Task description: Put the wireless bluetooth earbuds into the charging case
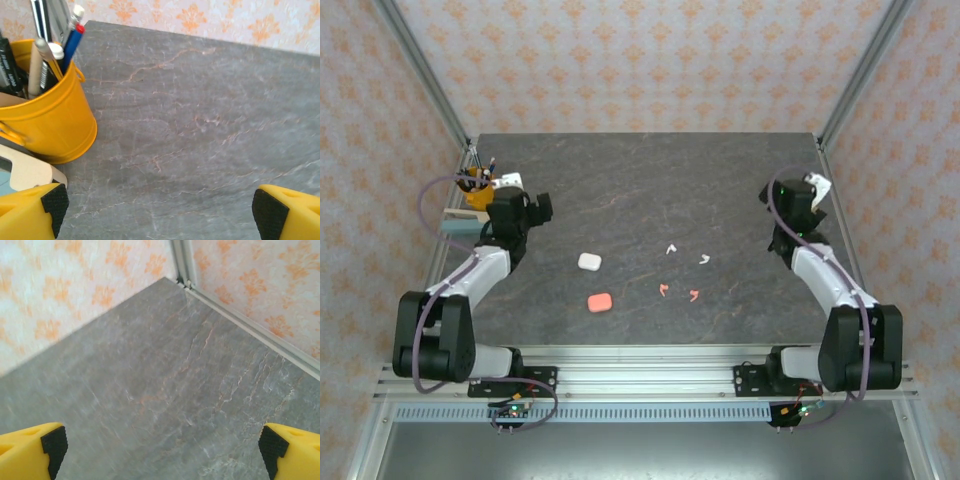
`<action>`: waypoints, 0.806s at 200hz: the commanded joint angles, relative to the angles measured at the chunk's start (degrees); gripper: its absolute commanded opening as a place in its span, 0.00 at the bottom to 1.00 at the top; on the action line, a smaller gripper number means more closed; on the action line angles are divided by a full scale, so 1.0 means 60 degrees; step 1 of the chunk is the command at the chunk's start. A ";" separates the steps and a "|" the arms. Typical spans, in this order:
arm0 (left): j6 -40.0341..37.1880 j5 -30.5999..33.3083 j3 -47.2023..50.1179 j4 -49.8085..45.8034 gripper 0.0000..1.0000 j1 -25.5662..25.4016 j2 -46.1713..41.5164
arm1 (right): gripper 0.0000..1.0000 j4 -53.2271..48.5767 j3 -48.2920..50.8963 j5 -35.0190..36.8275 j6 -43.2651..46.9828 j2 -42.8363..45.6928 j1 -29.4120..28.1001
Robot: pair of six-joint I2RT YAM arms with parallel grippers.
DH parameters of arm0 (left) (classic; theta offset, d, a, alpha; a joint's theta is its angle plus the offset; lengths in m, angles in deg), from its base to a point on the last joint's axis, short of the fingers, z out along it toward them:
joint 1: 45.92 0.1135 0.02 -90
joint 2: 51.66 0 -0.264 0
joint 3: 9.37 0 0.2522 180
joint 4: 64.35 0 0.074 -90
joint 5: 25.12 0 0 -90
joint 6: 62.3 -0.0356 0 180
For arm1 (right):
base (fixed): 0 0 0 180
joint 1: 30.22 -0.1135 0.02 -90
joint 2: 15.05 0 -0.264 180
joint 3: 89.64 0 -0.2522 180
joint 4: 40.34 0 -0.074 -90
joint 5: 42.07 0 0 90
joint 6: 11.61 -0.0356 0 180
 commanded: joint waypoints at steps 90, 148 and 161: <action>0.4257 -0.0752 -0.1884 -0.7044 1.00 -0.0219 -0.1095 | 0.81 -0.6529 -0.2499 -0.2547 -0.3366 -0.1006 -0.5276; 0.4111 -0.0395 -0.2886 -0.7778 1.00 0.0052 -0.0553 | 0.83 -0.8863 -0.6526 -0.0908 -0.4178 -0.5456 -0.9011; 0.4104 -0.0415 -0.3039 -0.7822 1.00 0.0251 -0.0477 | 0.84 -0.9502 -0.7702 -0.0854 -0.4175 -0.6480 -0.9504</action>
